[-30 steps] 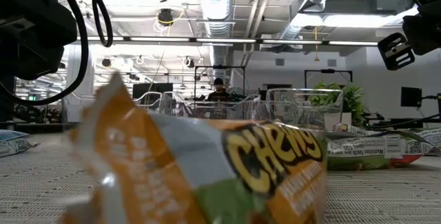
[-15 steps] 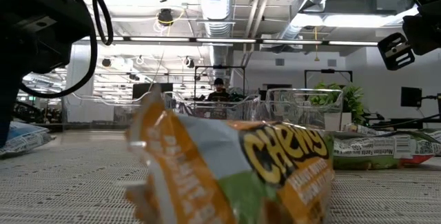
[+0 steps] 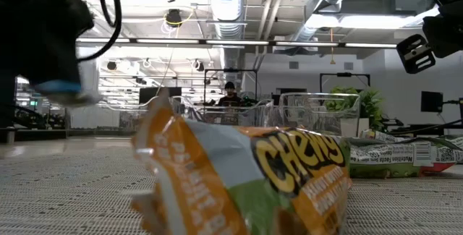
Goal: Pick and place Granola Bars by type
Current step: Put the blue granola bar into the left transparent bin, then put the yellow granola bar into the right transparent bin
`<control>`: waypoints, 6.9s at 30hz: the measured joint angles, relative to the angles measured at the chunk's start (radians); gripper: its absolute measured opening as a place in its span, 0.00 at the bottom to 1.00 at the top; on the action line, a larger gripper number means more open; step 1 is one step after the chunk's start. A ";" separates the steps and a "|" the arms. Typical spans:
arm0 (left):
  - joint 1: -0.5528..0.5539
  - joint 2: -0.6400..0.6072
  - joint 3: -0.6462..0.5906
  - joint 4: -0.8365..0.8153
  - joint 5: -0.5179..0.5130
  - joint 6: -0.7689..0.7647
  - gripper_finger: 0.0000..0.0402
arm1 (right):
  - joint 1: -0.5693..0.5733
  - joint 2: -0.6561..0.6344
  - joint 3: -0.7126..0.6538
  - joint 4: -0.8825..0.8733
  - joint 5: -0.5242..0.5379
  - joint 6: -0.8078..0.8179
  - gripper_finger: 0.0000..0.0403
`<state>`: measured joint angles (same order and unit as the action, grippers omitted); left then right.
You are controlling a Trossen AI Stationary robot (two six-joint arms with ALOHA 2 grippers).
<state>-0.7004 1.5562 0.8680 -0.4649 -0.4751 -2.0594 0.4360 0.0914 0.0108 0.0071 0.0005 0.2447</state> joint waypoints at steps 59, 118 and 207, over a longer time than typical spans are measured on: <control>1.256 -0.487 0.001 0.002 0.235 1.505 0.12 | 0.000 0.000 0.000 0.000 0.000 0.000 0.15; 1.658 -0.394 -0.127 -0.172 0.363 2.006 0.28 | 0.000 0.000 0.000 0.000 0.000 0.000 0.15; 0.418 0.316 0.537 -0.012 0.526 1.583 0.29 | 0.000 0.000 0.000 0.000 0.000 0.000 0.15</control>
<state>-0.2826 1.8726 1.4055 -0.4774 0.0512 -0.4762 0.4360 0.0910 0.0107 0.0074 0.0004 0.2450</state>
